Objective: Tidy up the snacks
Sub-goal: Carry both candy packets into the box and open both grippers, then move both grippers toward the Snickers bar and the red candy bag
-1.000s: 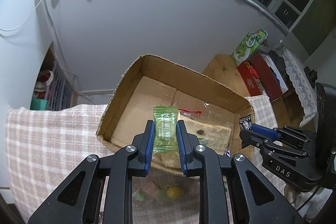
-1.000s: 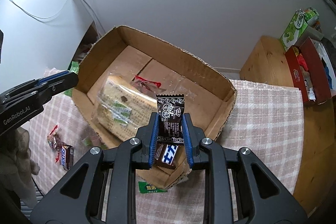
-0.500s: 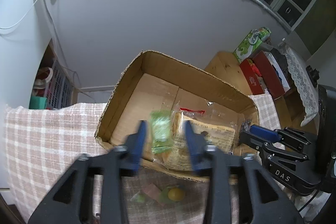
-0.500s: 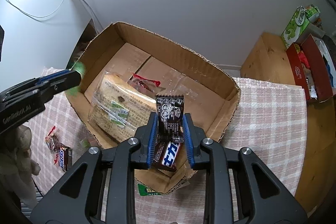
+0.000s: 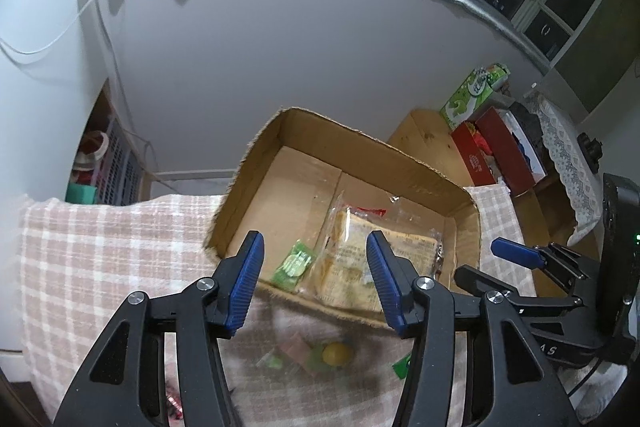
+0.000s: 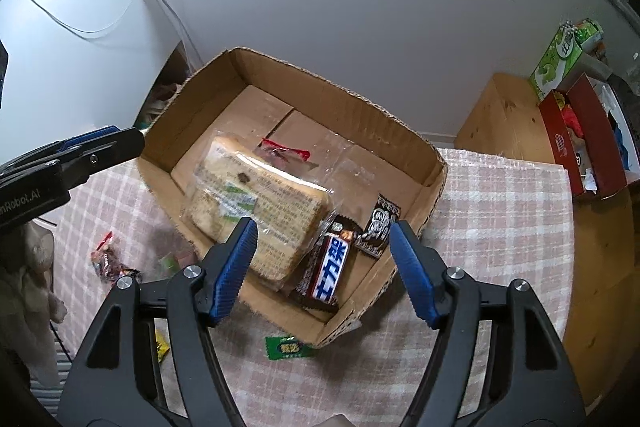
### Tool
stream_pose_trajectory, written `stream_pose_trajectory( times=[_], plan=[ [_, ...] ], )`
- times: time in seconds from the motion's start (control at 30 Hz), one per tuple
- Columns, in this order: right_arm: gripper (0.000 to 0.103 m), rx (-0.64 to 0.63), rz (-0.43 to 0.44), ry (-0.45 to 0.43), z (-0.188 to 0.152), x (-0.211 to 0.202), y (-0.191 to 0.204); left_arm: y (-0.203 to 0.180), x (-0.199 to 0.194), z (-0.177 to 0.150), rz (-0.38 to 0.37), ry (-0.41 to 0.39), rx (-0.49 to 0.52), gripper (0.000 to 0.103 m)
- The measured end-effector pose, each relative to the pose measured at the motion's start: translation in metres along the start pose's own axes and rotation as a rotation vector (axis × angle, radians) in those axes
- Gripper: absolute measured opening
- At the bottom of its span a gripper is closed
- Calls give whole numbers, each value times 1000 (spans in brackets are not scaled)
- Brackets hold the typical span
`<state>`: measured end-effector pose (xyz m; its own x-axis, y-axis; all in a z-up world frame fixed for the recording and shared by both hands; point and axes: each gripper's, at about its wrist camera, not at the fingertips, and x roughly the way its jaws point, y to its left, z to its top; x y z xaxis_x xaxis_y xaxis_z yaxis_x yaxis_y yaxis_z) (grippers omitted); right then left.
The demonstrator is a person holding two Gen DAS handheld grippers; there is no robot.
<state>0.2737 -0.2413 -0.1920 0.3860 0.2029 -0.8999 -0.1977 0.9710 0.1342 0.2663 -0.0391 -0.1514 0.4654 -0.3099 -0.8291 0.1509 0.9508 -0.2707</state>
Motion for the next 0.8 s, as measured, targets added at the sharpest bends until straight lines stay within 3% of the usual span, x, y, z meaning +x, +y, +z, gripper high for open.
stream_pose_trajectory(
  times=[0.23,0.57,0.8],
  plan=[
    [71,21,56,-19,-32,-24,4,23,-31,-29,-3,-22,-24,52],
    [71,55,120,50,-100,-28,11,68,-58,-111,44,20,-117,52],
    [71,86,133,92,-137,-20,15,99,-74,-165,65,47,-255,52]
  ],
)
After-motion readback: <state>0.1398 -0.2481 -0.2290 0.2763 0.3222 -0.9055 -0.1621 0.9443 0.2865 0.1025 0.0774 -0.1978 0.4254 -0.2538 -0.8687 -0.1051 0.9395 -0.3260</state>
